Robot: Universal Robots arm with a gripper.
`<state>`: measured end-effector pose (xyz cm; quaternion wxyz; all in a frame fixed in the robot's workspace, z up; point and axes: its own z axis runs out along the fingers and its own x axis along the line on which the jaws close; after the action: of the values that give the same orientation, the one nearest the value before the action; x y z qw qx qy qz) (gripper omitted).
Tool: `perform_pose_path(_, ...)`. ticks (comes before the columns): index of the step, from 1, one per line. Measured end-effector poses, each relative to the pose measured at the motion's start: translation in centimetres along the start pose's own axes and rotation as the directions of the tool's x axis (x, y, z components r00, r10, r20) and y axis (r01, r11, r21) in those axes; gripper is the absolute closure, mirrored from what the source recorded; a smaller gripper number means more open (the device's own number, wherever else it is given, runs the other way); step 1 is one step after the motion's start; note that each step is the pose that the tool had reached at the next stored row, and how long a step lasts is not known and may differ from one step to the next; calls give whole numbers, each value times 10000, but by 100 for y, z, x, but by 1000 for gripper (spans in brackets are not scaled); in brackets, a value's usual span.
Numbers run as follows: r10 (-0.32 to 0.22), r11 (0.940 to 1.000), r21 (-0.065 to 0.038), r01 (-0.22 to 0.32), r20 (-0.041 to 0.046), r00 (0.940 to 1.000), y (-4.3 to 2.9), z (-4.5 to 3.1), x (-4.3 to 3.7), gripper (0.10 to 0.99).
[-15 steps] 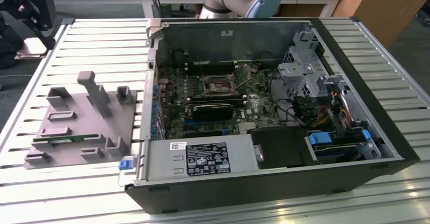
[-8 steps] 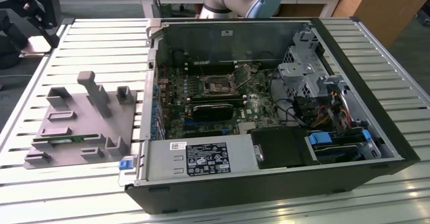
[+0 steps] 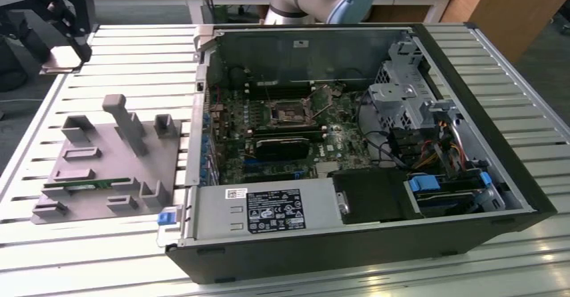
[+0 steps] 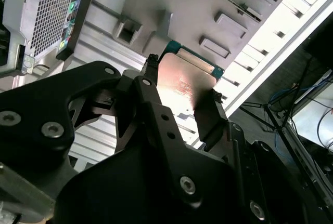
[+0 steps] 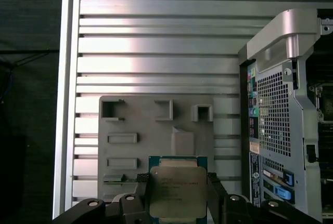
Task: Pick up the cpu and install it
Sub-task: 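Pick up the cpu and move it towards the insertion slot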
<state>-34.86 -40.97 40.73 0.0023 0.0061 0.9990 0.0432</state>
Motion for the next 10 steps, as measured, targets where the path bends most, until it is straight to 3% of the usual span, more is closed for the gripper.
perform_pose_path(10,0,10000,0,0,0,10000,5,2,-271,557)
